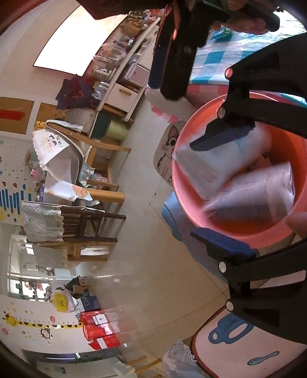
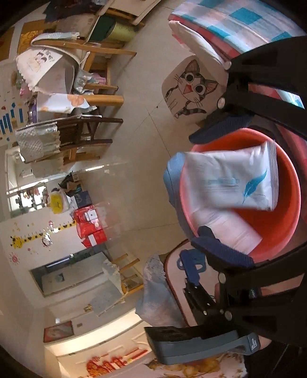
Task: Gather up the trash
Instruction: 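Carry the carton and wipes pack to the pink bucket and open both tools, then move both tools back over the table toward the remaining wrappers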
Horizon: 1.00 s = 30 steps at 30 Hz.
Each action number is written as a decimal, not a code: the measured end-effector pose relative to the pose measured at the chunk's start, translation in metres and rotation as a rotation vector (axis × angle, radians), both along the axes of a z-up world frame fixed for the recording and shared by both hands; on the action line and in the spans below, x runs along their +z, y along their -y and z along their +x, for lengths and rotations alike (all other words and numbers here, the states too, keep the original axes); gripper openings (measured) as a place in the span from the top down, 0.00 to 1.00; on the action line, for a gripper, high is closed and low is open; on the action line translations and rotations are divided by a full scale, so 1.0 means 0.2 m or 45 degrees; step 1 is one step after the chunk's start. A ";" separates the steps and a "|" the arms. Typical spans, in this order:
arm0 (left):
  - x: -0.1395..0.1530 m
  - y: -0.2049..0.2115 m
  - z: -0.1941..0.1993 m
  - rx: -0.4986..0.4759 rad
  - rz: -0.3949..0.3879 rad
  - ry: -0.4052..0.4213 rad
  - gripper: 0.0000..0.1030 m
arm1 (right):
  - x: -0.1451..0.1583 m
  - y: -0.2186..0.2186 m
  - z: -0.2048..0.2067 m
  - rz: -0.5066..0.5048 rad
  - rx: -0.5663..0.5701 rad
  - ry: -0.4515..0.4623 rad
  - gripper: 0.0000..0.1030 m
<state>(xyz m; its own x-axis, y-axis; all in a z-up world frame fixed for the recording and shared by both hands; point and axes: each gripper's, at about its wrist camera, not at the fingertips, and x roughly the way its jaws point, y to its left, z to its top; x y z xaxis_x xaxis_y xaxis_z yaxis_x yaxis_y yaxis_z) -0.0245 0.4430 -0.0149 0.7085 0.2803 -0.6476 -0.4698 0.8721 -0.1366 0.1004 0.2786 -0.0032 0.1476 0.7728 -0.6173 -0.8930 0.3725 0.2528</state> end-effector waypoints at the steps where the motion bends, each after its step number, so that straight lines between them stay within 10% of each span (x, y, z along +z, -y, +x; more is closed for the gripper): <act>1: 0.00 0.00 -0.01 0.005 -0.009 0.005 0.30 | 0.01 0.01 0.00 0.006 -0.004 0.001 0.16; 30: 0.48 0.97 0.02 -0.279 0.159 0.132 0.18 | 0.32 1.63 -0.17 0.105 -0.538 0.186 0.04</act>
